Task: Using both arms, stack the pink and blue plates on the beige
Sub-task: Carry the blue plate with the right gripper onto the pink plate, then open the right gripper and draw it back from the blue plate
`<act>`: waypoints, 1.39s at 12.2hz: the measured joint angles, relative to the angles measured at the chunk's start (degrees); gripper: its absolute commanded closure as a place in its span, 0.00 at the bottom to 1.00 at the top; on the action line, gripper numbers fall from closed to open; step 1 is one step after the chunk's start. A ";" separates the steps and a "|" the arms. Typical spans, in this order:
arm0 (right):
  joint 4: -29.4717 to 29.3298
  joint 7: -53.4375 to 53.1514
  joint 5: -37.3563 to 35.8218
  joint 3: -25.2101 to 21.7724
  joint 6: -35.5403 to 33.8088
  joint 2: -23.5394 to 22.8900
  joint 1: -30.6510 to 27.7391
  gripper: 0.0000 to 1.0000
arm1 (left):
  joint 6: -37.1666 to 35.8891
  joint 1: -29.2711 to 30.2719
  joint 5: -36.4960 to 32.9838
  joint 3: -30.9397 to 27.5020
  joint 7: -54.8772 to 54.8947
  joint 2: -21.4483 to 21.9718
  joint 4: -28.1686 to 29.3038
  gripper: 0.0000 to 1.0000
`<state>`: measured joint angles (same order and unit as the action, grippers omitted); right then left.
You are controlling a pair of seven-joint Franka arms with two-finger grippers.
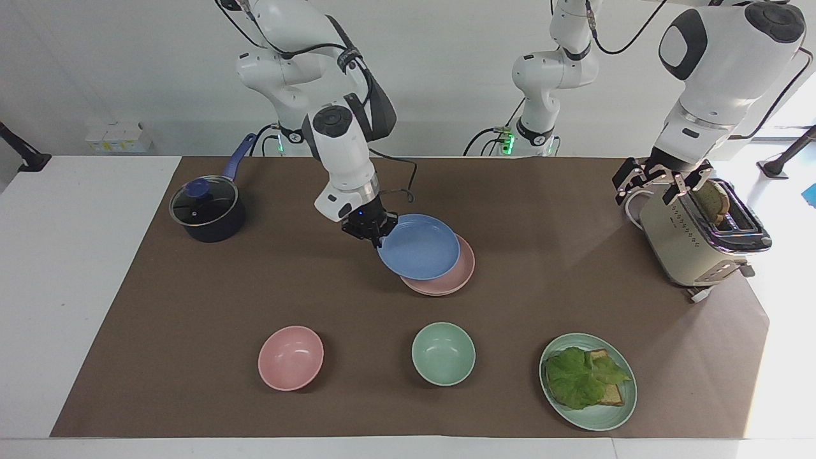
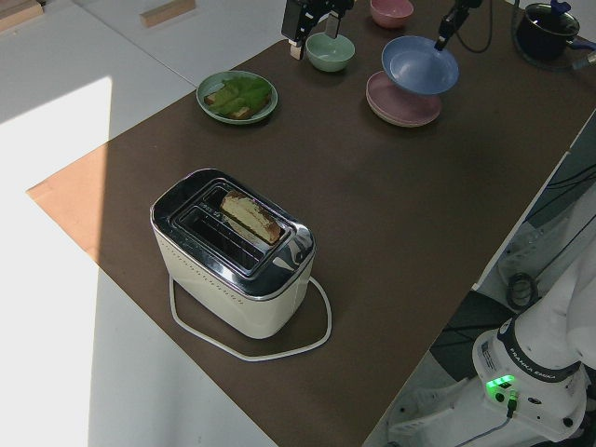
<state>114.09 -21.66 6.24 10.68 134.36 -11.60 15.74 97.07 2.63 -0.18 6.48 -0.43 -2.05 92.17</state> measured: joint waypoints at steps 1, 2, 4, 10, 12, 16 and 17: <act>-0.01 -0.20 0.01 0.00 1.27 -1.01 0.21 1.00 | 0.00 0.00 0.00 0.00 0.00 0.00 0.00 0.00; -0.02 -0.45 0.02 -0.01 2.16 -1.90 0.42 0.97 | 0.00 0.00 0.00 0.00 0.00 0.00 0.00 0.00; -0.03 -0.79 0.04 0.00 3.16 -3.13 1.18 0.91 | 0.00 0.00 0.00 0.00 0.00 0.00 0.00 0.00; -0.16 -1.17 0.13 0.01 3.21 -3.36 2.51 0.09 | 0.00 0.00 0.00 0.00 0.00 0.00 0.00 0.00; -1.00 -1.18 0.12 -0.11 3.21 -3.35 2.55 0.00 | 0.00 0.00 0.00 0.00 0.00 0.00 0.00 0.00; -3.55 -1.18 -0.28 -1.28 2.62 -0.65 -2.19 0.00 | 0.00 0.00 0.00 0.00 0.00 0.00 0.00 0.00; -3.79 -1.18 -0.90 -1.37 1.09 1.11 -4.97 0.00 | 0.00 0.00 0.00 0.00 0.00 0.00 0.00 0.00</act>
<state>110.30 -22.84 5.34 9.31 135.44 -10.50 10.77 97.06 2.63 -0.18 6.48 -0.43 -2.05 92.17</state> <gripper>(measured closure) 0.000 0.000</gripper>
